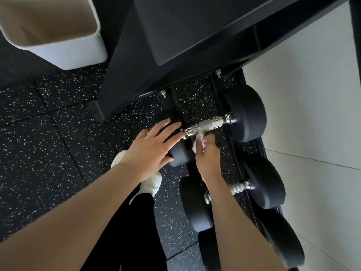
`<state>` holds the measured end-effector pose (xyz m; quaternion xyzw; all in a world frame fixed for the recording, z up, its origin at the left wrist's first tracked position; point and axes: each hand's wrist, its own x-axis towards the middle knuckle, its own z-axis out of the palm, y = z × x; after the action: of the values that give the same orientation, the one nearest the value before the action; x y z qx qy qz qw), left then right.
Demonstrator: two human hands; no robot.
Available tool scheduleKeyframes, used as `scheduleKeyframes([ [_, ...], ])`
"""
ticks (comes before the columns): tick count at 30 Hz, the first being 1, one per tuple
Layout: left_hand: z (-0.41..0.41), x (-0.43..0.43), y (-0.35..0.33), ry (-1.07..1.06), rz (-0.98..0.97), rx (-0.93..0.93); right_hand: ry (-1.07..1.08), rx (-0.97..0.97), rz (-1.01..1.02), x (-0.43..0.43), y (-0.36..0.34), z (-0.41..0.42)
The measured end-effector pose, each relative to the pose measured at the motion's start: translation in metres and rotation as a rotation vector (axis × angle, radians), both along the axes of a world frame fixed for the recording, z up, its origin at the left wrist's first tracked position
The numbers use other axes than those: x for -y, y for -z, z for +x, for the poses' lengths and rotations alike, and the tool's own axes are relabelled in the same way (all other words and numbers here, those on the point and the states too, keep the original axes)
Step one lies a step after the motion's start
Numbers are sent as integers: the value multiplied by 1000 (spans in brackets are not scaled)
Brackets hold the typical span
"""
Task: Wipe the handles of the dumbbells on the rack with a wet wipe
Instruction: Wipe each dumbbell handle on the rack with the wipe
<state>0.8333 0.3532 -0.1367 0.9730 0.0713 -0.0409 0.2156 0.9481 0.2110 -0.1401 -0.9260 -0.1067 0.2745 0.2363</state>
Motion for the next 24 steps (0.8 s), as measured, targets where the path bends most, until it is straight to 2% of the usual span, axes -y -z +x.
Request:
scheduleKeyframes([
  [4, -1, 2, -4, 22, 48, -25, 249, -47, 155, 10, -10, -15],
  [9, -2, 5, -24, 20, 93, -47, 293, -33, 227, 14, -44, -16],
  [18, -20, -13, -118, -108, 125, -39, 277, -88, 276, 14, -136, -21],
  [24, -46, -52, -212, -247, 209, 7, 158, -79, 282, 6, -206, -31],
])
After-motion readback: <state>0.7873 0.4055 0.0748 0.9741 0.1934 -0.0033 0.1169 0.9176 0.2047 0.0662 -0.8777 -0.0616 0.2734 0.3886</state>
